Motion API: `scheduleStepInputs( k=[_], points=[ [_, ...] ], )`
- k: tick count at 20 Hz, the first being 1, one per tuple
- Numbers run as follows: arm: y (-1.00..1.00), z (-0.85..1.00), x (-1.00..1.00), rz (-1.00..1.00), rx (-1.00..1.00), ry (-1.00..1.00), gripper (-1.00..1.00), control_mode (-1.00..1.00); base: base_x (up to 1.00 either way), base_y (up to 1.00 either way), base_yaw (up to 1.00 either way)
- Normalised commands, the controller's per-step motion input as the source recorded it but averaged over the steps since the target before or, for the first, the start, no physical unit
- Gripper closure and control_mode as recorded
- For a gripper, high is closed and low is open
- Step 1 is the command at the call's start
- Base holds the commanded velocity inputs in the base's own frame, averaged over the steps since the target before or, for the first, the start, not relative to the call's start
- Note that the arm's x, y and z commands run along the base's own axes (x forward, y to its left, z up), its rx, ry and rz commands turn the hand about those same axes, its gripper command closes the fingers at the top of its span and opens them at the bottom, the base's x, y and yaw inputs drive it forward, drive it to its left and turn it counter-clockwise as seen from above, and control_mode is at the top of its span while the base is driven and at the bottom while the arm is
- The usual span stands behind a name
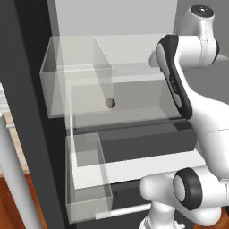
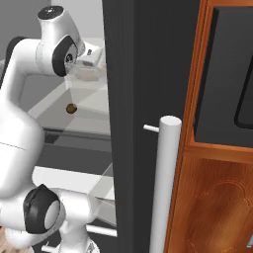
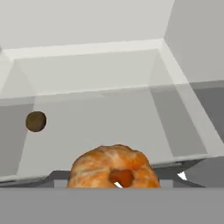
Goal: Retrieve the tangerine and kiwi from the fridge and place them into the bowl on the dining table.
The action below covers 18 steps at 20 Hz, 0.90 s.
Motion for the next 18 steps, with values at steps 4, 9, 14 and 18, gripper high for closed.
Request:
scheduleStepInputs(
  k=[4,9,14,18],
  points=[
    [0.0,0.0,0.0,0.0,0.0,0.0,1.0,1.0,-1.0,0.41,0.2],
    [0.0,0.0,0.0,0.0,0.0,0.0,1.0,1.0,-0.87,0.13,0.35],
    [0.0,0.0,0.0,0.0,0.0,0.0,1.0,1.0,-0.55,-0.1,0.58],
    [0.0,0.0,0.0,0.0,0.0,0.0,1.0,1.0,-0.96,0.0,0.54]
  ],
)
